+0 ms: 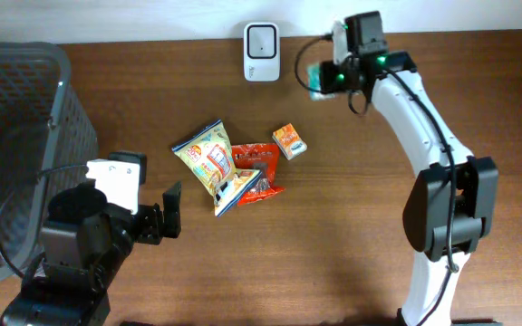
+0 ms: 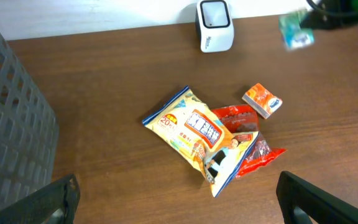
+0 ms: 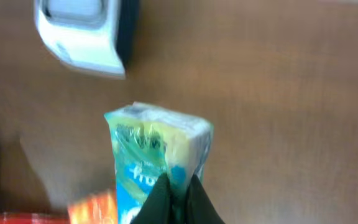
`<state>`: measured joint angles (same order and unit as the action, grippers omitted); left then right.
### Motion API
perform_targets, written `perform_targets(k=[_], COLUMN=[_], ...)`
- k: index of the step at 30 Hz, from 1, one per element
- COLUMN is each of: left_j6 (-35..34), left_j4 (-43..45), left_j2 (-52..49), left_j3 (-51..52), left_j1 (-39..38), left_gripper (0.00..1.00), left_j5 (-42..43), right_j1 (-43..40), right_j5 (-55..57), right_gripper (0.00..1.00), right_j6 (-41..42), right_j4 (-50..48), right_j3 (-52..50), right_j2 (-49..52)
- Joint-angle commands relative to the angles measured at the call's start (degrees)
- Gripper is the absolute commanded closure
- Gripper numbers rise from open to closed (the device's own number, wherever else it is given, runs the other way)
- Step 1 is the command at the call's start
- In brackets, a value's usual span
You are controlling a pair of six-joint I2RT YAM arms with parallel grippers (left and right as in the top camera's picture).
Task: Scan the item barcode
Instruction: 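Carry the green tissue pack to the white scanner and hold it there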
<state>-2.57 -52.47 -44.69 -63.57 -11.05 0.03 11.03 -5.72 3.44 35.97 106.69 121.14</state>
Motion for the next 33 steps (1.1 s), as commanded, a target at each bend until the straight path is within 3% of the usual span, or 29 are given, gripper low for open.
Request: perform_targets(k=[1, 8, 11, 15, 19, 33], left_j6=[1.09, 1.11, 1.11, 1.11, 1.09, 1.11], left_j4=[0.11, 0.11, 0.11, 0.11, 0.11, 0.11], left_j2=[0.02, 0.02, 0.02, 0.02, 0.02, 0.02], left_j3=[0.22, 0.22, 0.22, 0.22, 0.22, 0.22], left_j1=[0.35, 0.35, 0.35, 0.35, 0.35, 0.35], left_gripper=[0.01, 0.01, 0.01, 0.01, 0.01, 0.01], left_j5=[0.66, 0.66, 0.66, 0.66, 0.66, 0.66], right_j1=[3.39, 9.51, 10.78, 11.08, 11.13, 11.19], right_j5=[6.23, 20.04, 20.79, 18.36, 12.63, 12.11], right_gripper=[0.96, 0.96, 0.96, 0.96, 0.96, 0.96], right_j6=[-2.36, -25.07, -37.13, -45.72, -48.24, -44.54], right_j4=[-9.53, -31.02, -37.70, -44.68, -47.71, -49.70], right_j3=[0.76, 0.76, 0.76, 0.76, 0.76, 0.76], right_j2=[1.14, 6.27, 8.24, 10.62, 12.39, 14.32])
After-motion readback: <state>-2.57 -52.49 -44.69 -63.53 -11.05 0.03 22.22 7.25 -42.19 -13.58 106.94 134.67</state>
